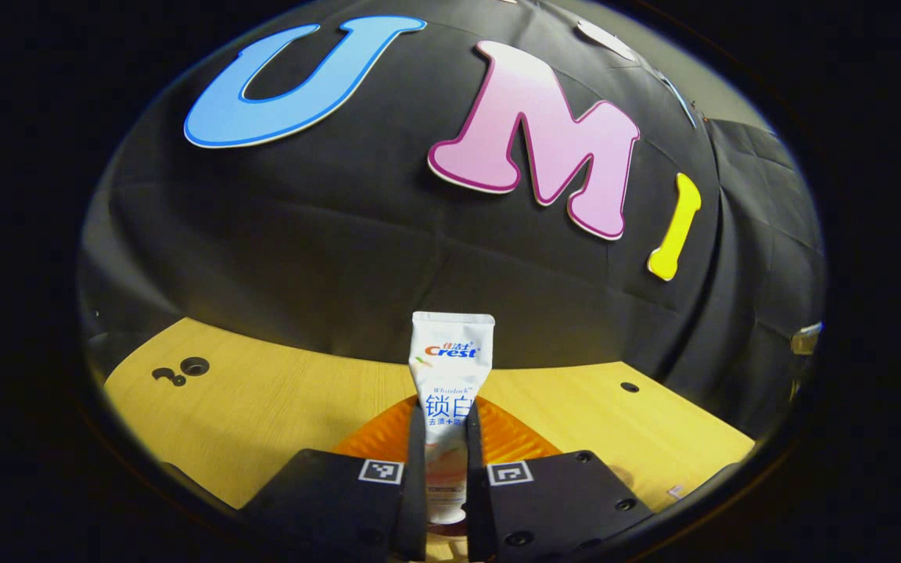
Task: Put the toothbrush and toothpaste on the desktop into the cup, then pick up the cup and place it on the coaster on the desktop.
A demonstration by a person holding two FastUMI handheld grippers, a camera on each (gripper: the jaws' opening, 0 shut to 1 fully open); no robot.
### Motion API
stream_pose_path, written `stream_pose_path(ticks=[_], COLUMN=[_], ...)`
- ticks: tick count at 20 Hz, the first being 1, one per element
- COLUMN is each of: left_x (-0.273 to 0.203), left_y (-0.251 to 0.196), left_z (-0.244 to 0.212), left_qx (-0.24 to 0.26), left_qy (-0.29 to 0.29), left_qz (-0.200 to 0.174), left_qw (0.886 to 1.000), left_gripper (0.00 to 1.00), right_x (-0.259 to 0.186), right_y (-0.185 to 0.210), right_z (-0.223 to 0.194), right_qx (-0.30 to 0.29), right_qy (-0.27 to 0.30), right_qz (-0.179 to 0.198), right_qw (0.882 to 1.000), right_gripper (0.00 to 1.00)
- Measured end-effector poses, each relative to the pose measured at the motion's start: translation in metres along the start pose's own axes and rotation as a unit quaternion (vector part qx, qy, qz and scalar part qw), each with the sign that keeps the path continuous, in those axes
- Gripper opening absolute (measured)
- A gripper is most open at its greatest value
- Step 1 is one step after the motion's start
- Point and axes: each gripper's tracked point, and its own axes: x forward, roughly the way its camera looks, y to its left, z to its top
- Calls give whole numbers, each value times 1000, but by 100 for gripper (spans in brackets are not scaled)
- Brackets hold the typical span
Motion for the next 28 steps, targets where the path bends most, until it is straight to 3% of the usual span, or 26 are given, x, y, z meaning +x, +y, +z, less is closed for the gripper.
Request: stream_pose_path(ticks=[4,5,6,7,10,15,20,28], left_x=[-11,-17,-22,-30,-58,-123,-175,-222], left_y=[-1,-1,0,1,3,11,14,21], left_z=[-17,-18,-15,-10,6,28,39,24], left_qx=[11,11,12,9,-12,-50,-81,-113], left_qy=[16,17,11,6,-15,-53,-78,-82], left_qz=[0,1,5,11,29,73,93,113], left_qw=[1000,1000,1000,1000,999,995,989,984], left_gripper=[33,47,50,66,99,97,97,97], right_x=[1,0,0,-1,-5,-2,4,19], right_y=[-1,-1,1,3,16,44,84,129], right_z=[5,8,14,22,63,145,214,283], right_qx=[-4,-4,-6,-6,-9,-10,8,38], right_qy=[-4,-8,-14,-23,-65,-155,-220,-336], right_qz=[1,3,4,7,19,49,81,105], right_qw=[1000,1000,1000,1000,998,987,972,935], right_gripper=[6,6,6,6,6,6,6,6])
